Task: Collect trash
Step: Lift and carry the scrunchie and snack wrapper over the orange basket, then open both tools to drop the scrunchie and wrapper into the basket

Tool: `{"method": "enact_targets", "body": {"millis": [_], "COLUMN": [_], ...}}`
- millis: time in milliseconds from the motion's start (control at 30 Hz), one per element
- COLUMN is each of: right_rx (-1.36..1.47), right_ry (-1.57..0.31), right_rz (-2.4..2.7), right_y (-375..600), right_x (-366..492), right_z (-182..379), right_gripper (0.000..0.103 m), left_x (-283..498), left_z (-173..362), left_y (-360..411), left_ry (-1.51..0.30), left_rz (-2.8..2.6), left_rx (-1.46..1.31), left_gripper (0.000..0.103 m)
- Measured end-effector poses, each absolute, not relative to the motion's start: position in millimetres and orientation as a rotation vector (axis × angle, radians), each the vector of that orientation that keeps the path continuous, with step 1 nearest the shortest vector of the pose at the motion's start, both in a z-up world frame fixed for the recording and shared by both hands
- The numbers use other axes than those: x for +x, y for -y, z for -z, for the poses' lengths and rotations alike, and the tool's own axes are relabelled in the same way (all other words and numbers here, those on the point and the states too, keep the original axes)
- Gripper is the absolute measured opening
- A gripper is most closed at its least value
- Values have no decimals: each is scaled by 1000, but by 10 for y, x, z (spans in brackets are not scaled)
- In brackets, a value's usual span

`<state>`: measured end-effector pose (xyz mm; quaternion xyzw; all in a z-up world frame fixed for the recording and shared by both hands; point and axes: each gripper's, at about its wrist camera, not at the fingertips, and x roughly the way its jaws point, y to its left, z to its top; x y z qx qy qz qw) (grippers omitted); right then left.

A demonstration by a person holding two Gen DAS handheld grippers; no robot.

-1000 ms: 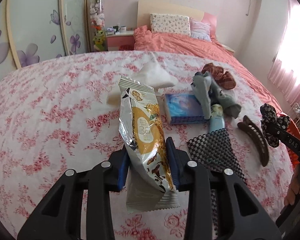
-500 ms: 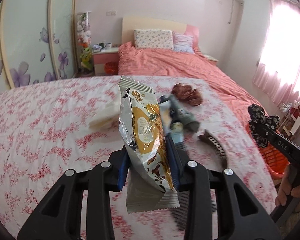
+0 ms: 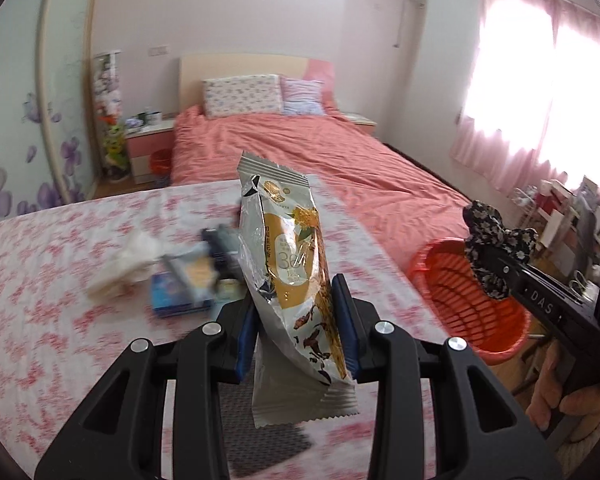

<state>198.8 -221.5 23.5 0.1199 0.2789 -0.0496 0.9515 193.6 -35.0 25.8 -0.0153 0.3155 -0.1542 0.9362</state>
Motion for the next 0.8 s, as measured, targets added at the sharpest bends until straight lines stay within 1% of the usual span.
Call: {"method": "enact_targets", "body": {"millis": [333, 533, 800], "right_rx": [318, 371, 430], "right_ry": [-525, -534, -549], "right_rz": [227, 280, 313], "right_y": [2987, 3415, 3888], "right_x": [1768, 1768, 1844], "right_z": [-276, -125, 139], "right_gripper": [16, 16, 16], "left_x": [2022, 2118, 2240], "left_z": [-181, -96, 61], "left_y": [1234, 1782, 2266], "left_ry": [-674, -682, -723], "left_rz": [531, 645, 720], "left_rx": [-1, 35, 85], "left_gripper": [36, 36, 37]}}
